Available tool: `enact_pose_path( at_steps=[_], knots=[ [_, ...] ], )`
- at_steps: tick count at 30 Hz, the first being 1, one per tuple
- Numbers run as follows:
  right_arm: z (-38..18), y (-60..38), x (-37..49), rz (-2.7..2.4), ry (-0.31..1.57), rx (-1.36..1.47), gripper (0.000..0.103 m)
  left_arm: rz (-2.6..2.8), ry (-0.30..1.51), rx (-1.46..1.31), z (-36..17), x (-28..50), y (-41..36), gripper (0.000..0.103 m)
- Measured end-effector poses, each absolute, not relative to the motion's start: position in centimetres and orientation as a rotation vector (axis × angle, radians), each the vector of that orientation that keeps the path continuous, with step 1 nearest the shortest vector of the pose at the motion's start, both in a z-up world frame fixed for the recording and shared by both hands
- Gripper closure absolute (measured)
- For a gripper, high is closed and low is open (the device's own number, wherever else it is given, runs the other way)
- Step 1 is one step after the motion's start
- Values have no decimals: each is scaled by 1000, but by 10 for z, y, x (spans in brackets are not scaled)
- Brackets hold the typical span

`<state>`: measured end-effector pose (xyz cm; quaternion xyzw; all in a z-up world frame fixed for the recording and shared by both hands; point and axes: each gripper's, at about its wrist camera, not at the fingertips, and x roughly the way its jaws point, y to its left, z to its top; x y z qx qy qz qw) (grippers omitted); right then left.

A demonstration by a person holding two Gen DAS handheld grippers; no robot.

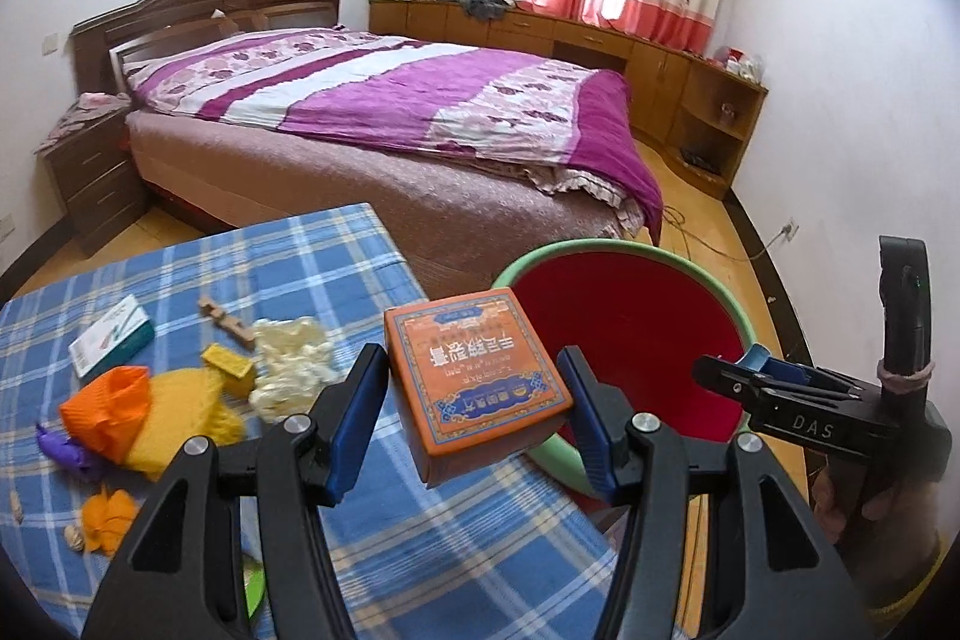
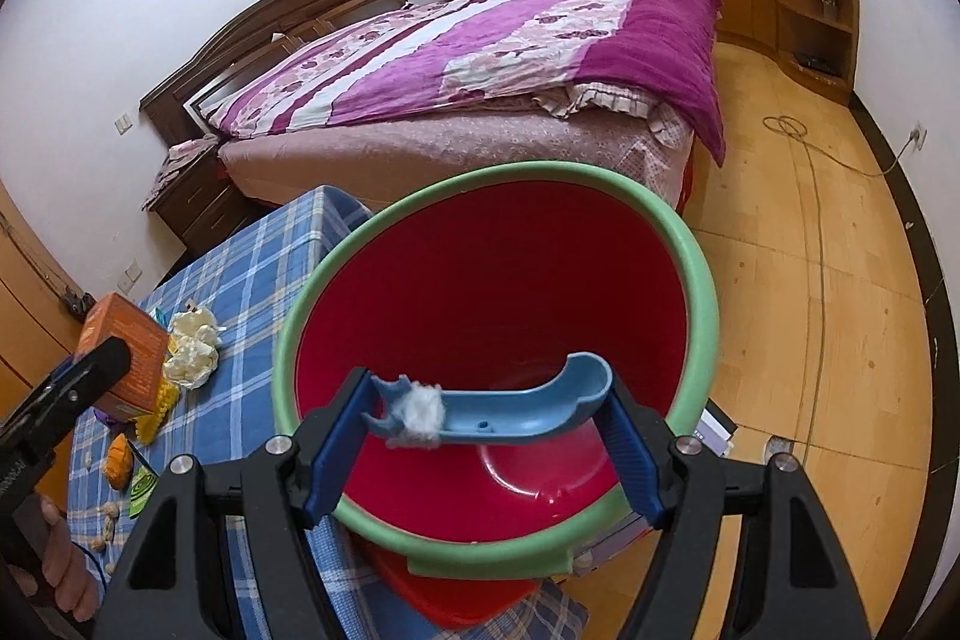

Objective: Collect trash
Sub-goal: 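Carry the orange box over the red bucket and open the left tool, then move the left tool back to the table toward the orange mesh bag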

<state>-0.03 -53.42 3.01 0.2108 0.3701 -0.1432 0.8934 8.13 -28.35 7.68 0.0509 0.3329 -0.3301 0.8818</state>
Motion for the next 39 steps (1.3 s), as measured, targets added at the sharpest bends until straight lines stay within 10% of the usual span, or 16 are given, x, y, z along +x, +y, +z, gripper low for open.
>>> enact_pose_path(
  at_steps=[39],
  knots=[
    [38,-547,-71,-414,653,517,17,-805,808,136,40,73,-341,38]
  ],
)
